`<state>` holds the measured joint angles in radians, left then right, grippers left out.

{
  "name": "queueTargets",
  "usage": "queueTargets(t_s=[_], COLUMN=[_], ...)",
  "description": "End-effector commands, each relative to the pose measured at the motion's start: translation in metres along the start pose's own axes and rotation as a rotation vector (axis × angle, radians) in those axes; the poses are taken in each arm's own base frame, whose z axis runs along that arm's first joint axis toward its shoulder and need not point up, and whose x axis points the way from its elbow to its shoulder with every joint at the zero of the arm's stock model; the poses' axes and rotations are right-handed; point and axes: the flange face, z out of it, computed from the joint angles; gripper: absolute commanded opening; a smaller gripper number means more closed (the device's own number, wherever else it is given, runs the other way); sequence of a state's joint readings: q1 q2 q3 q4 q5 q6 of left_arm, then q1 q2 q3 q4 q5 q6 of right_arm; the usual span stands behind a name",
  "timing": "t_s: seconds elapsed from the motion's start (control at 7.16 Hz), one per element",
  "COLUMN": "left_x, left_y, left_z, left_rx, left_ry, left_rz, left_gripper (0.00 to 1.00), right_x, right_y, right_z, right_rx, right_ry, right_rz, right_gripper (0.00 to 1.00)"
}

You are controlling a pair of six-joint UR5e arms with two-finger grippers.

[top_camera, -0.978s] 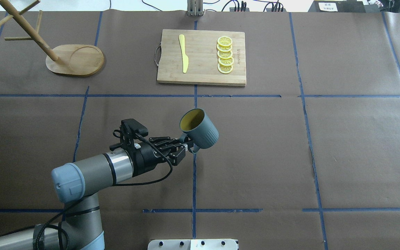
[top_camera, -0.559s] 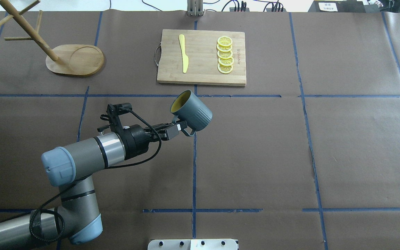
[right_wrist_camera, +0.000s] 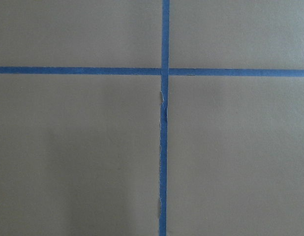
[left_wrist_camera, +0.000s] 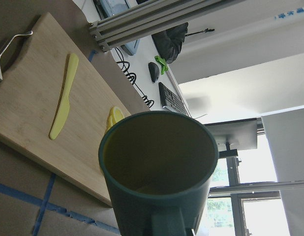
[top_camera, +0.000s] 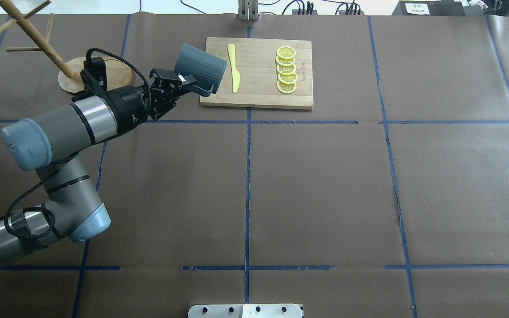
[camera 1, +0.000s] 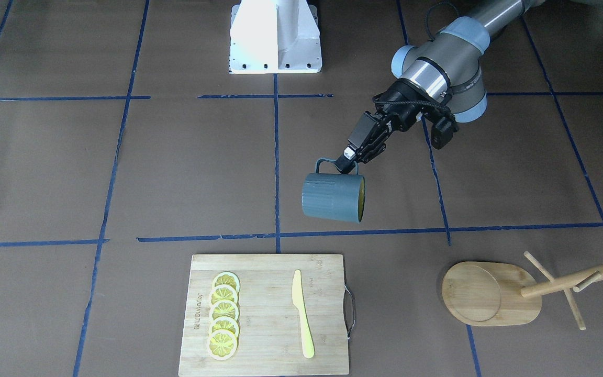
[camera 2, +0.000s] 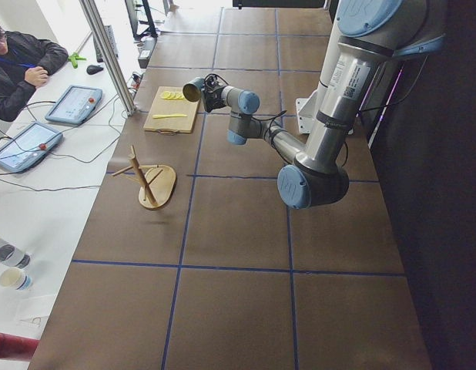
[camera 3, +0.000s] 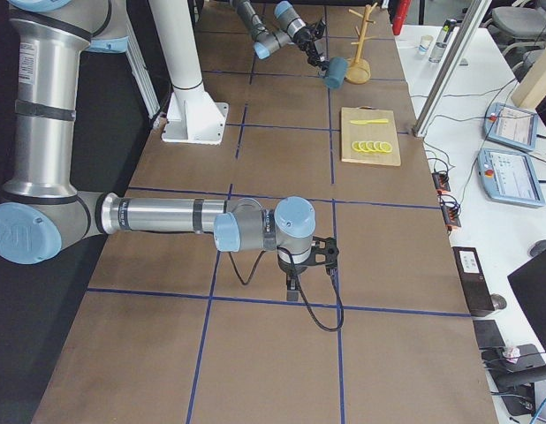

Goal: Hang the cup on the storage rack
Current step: 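Lift the mug with the left gripper and carry it toward the wooden stand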

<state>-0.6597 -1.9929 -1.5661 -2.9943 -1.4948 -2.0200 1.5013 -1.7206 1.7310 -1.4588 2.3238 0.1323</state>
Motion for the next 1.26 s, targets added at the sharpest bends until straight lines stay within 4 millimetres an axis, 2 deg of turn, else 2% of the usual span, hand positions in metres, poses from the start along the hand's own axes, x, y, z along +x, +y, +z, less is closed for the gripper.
queueTargets(t_s=[0.0, 0.14, 0.42, 0.56, 0.7, 0.84, 0.98, 1.12], left_x=[0.016, 0.013, 0.009, 0.015, 0.015, 0.013, 0.006, 0.003], left_y=[-0.07, -0.1, -0.177, -0.209, -0.232, -0.251, -0.262, -0.265], left_z=[-0.008, -0.011, -0.036, -0.048, -0.056, -0.066, -0.07, -0.071], left_rx=[0.114, 0.153, 0.199, 0.24, 0.272, 0.29, 0.305, 0.306], left_ry=[0.027, 0.036, 0.102, 0.135, 0.153, 0.174, 0.177, 0.178], left_rz=[-0.221, -0.311, -0.492, -0.56, -0.632, -0.632, -0.633, -0.634], left_gripper=[0.0, 0.0, 0.0, 0.0, 0.0, 0.0, 0.0, 0.0], right_x=[-0.001, -0.001, -0.005, -0.006, -0.007, -0.009, -0.009, -0.01], right_y=[-0.001, -0.002, -0.007, -0.009, -0.009, -0.012, -0.013, -0.013], right_z=[0.0, -0.001, -0.003, -0.004, -0.004, -0.006, -0.007, -0.007], right_rx=[0.001, 0.002, 0.008, 0.011, 0.012, 0.016, 0.019, 0.018], right_ry=[0.0, -0.001, -0.002, -0.002, -0.002, -0.001, -0.001, -0.003], right_rz=[-0.002, -0.002, -0.01, -0.011, -0.012, -0.016, -0.018, -0.017], right_gripper=[1.0, 1.0, 1.0, 1.0, 1.0, 1.0, 1.0, 1.0])
